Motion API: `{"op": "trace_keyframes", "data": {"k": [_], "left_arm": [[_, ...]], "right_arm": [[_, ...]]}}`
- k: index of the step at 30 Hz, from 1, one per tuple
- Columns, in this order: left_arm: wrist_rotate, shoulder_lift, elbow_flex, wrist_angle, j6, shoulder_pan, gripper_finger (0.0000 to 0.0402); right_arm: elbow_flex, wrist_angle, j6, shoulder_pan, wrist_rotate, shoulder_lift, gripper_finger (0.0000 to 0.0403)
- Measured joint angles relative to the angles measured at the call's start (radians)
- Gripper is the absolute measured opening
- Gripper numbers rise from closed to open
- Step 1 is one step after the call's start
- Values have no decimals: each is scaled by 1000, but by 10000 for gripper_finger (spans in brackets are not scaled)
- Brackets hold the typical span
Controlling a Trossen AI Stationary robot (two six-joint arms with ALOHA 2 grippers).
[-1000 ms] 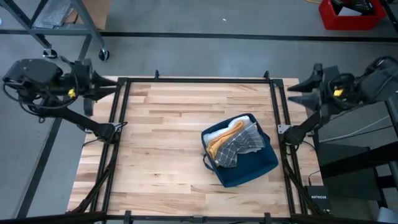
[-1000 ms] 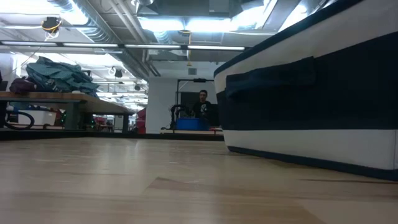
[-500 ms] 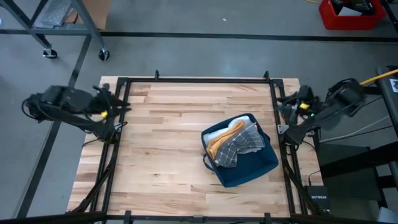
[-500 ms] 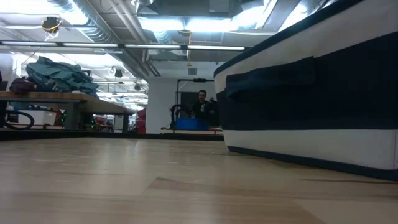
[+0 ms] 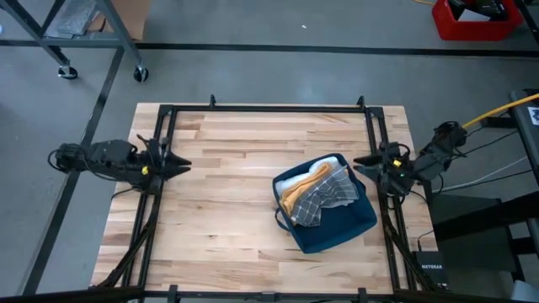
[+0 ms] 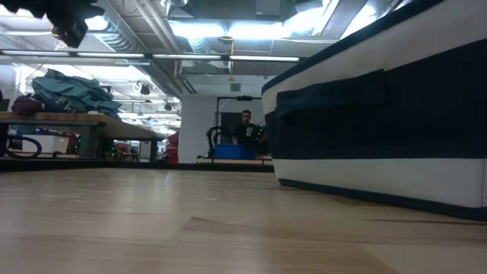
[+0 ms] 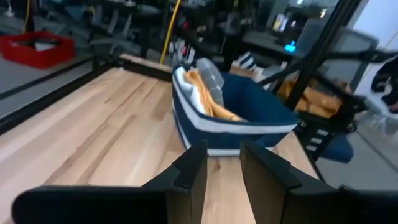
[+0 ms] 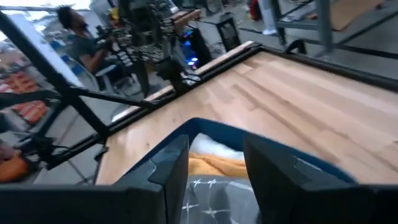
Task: Fold towel
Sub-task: Return to Home Position
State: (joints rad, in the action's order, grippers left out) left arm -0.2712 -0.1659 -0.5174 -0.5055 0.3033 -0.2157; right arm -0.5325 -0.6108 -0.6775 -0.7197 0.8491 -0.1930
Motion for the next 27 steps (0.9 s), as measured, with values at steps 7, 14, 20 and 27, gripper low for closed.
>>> {"op": "trace_keyframes", "data": {"k": [7,14,20,27], "left_arm": [[65,159,173,154,-7,0,88],[123,160,276,291,11,0,88],[244,160,360,465,8,0,88],[271,160,459,615,8,0,88]], "right_arm": [[172,142,59,0,-47,159,159],[254,236,82,0,-48,191,159],[291,331,104,0,-126,191,159],[364,477,191,0,-162,190,159]]}}
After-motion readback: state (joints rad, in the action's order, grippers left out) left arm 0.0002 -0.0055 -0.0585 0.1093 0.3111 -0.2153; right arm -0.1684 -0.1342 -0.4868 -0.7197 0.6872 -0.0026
